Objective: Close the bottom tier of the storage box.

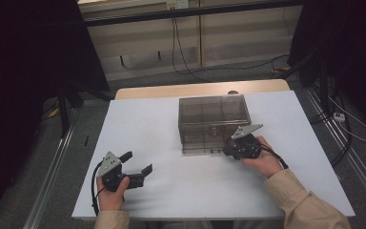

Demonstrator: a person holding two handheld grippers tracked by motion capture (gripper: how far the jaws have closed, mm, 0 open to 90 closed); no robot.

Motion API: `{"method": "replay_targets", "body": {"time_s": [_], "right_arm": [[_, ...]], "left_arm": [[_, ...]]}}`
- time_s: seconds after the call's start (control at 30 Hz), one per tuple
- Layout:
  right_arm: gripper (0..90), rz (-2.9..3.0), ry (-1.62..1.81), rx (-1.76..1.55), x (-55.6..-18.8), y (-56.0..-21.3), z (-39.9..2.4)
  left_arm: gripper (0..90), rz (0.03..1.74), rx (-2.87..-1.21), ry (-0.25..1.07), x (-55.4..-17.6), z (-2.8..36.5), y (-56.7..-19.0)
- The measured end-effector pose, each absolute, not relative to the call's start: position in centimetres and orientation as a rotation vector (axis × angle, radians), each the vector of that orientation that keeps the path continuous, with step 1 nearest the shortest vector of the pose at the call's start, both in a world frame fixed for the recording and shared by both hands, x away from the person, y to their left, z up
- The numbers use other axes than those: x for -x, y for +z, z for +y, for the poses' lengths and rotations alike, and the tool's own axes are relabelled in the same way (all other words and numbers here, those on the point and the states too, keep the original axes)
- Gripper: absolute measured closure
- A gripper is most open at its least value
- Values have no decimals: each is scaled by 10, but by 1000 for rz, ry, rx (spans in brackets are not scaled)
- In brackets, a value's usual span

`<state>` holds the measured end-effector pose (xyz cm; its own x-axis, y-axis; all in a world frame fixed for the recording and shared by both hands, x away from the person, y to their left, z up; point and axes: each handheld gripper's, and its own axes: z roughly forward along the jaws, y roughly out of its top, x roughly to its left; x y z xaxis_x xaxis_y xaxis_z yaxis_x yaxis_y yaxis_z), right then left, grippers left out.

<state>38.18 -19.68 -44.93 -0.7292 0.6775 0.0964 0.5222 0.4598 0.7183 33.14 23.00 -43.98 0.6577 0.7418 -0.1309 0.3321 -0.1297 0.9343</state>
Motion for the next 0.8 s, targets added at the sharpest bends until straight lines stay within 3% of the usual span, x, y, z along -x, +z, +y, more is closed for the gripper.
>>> {"method": "replay_targets", "body": {"time_s": [0.8], "right_arm": [[900, 2477, 1131, -1066, -386, -450, -199]], "left_arm": [[35, 871, -1733, 446, -332, 230, -440]]}}
